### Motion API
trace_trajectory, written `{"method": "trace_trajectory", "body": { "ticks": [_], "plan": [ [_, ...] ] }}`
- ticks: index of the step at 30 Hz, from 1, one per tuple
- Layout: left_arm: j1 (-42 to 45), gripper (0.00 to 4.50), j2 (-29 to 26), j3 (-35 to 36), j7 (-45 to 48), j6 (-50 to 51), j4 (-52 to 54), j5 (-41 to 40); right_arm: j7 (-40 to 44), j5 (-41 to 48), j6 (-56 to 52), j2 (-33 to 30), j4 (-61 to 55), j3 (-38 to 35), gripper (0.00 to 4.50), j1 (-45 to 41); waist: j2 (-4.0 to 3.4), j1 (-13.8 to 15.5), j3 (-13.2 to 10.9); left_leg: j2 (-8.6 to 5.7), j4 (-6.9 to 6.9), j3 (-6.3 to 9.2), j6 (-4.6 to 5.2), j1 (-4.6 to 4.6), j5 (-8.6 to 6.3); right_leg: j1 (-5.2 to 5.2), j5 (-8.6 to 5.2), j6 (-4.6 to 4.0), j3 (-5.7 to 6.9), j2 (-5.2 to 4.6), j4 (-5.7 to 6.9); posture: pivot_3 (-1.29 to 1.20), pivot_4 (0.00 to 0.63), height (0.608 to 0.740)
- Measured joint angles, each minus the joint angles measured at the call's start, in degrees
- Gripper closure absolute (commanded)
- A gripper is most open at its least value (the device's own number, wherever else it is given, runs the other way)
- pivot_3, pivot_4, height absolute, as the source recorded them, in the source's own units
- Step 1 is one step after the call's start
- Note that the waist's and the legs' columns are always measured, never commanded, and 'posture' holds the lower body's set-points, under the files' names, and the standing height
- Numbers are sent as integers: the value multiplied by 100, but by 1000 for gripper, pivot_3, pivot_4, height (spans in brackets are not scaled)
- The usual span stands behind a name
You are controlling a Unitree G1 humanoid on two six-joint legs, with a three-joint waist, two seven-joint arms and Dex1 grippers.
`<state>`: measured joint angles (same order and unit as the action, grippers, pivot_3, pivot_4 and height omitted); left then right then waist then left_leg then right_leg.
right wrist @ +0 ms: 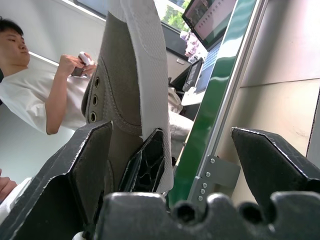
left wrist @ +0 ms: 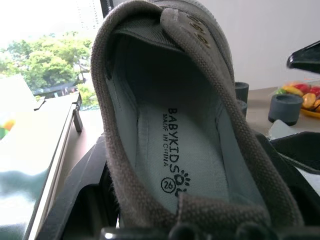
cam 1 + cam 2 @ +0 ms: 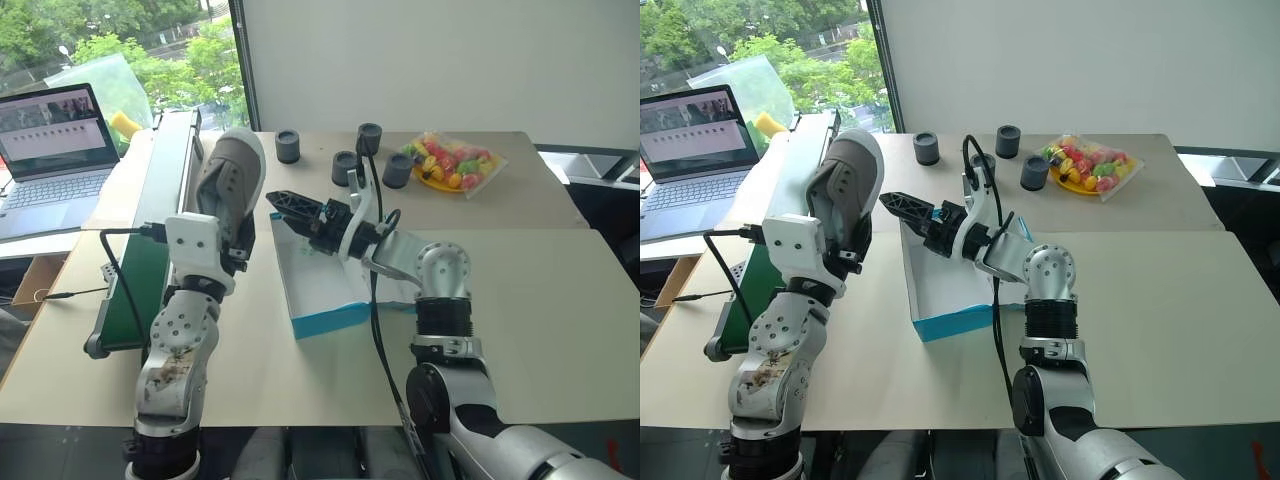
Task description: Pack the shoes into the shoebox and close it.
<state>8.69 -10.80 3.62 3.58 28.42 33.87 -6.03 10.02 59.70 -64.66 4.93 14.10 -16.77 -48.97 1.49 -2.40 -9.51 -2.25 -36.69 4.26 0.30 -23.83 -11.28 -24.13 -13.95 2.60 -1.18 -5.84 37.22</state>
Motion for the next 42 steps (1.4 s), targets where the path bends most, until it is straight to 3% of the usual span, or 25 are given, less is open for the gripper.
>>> {"method": "trace_trajectory", "body": {
  "ticks": [7,15,16,17,23,27,37,38,39,40,42],
  "plan": [
    [-30,1718,111,-328,172,89,42,-128,0,-1,39,0,2,13,0,0,0,2,0,0,0,0,0,0,0,0,0,0,0,1,0,0,150,728],
    [45,1718,150,-414,671,699,160,-937,-9,-6,140,0,122,-22,0,-2,0,-11,0,4,0,-1,0,0,0,0,0,0,-1,6,0,0,150,728],
    [48,1728,110,-423,679,713,168,-955,-11,-6,175,0,129,-47,497,-3,0,-11,0,5,0,-1,0,0,0,1,0,0,0,6,0,0,150,728],
    [48,1728,79,-424,678,717,167,-954,-11,-5,193,0,136,-58,562,-5,0,-11,0,5,0,-1,0,0,0,0,0,-1,-1,6,0,0,150,728],
    [87,1728,-87,-422,662,717,165,-931,-57,-6,283,1,188,-55,2711,-11,0,-2,0,4,-2,-1,0,0,0,1,1,-1,-1,6,0,0,150,728],
    [141,1728,-119,-443,645,701,163,-842,-75,-11,357,1,227,-53,3867,-37,0,-6,0,5,-2,-1,0,0,0,0,1,-1,-1,7,0,0,150,728],
    [149,1728,-176,-469,635,676,163,-703,-75,-46,375,-6,291,-25,3961,-100,0,-5,0,5,-2,-1,0,0,0,0,1,-2,-1,7,0,0,150,728],
    [146,869,-189,-483,635,663,163,-680,-75,-46,375,-6,292,-25,3963,-100,0,-5,0,5,-2,-1,0,0,0,0,1,-2,-1,7,0,0,150,728],
    [141,677,-197,-486,636,647,157,-670,-74,-41,375,-5,292,-28,3963,-102,0,-5,0,5,-2,-1,0,0,0,0,1,-2,-1,7,0,0,150,728],
    [141,173,-210,-490,637,639,150,-640,-76,-38,375,-5,292,-30,3963,-104,0,-5,0,6,-2,-1,0,0,0,0,1,-2,-1,7,0,0,150,728],
    [137,11,-276,-496,629,618,147,-532,-132,-40,439,-4,309,-63,3963,-108,0,-3,0,5,-2,-1,0,0,0,0,1,-2,-1,7,0,0,150,728]
  ]
}}
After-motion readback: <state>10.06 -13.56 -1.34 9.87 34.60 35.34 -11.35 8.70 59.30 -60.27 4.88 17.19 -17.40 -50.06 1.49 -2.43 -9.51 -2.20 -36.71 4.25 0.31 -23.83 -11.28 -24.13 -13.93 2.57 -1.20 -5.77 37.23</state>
